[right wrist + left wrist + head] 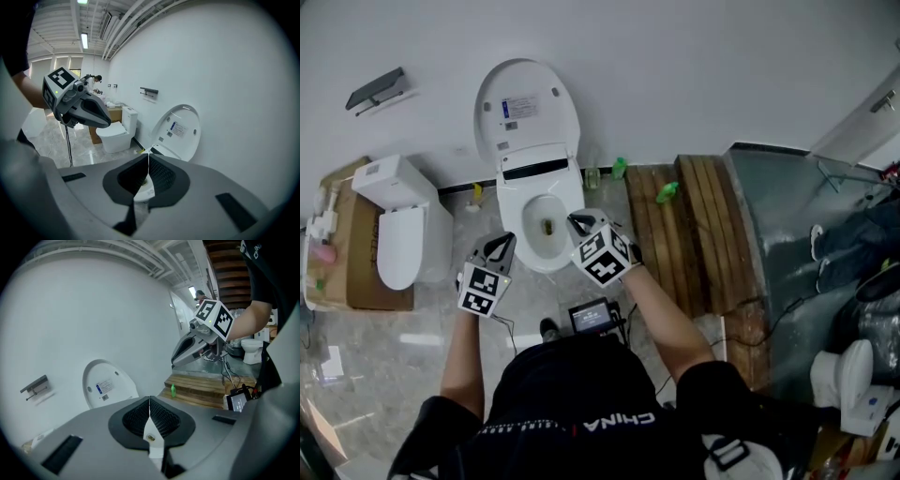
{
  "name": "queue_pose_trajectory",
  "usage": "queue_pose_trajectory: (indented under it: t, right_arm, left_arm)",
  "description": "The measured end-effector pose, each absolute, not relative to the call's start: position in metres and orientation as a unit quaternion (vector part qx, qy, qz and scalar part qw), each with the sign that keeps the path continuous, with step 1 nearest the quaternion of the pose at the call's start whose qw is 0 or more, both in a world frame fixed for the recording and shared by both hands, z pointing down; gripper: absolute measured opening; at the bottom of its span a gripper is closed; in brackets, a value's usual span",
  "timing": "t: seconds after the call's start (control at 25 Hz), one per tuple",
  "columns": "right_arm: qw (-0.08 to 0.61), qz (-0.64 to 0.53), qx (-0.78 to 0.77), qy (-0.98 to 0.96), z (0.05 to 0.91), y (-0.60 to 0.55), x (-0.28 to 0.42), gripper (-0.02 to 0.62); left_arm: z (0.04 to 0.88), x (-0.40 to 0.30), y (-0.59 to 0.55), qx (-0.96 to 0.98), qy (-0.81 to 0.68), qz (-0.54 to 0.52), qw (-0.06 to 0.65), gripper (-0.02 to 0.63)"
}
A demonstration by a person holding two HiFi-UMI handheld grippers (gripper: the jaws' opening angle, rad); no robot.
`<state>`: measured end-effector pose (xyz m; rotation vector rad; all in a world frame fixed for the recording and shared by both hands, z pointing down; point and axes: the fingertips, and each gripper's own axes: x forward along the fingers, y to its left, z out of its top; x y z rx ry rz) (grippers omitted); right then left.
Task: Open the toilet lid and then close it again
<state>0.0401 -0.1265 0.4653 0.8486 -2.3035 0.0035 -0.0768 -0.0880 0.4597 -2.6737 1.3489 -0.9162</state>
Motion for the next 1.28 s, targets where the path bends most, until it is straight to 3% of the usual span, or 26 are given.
queue_pose_trajectory:
  t: [0.64, 0.84, 1.28]
  right_arm:
    - [0.316, 0.016, 0.305, -0.898, 0.470, -0.159, 0.082, 0.015]
    - [0.316, 0.027, 0.293, -0.902, 0.482, -0.171, 0.079, 0.015]
    - [0.319, 0.052, 0.306, -0.895, 0.502, -0.253, 0.014, 0.015]
  left_arm:
    - [0.463, -0.030, -0.113, -0.844, 0.463, -0.269, -0.037, 0.011]
    - [0.485, -0.044, -0.113, -0.824, 0.460, -0.331, -0.019, 0.011]
    - [0.517, -0.104, -0.202, -0.843, 0.433, -0.315, -0.044, 0.012]
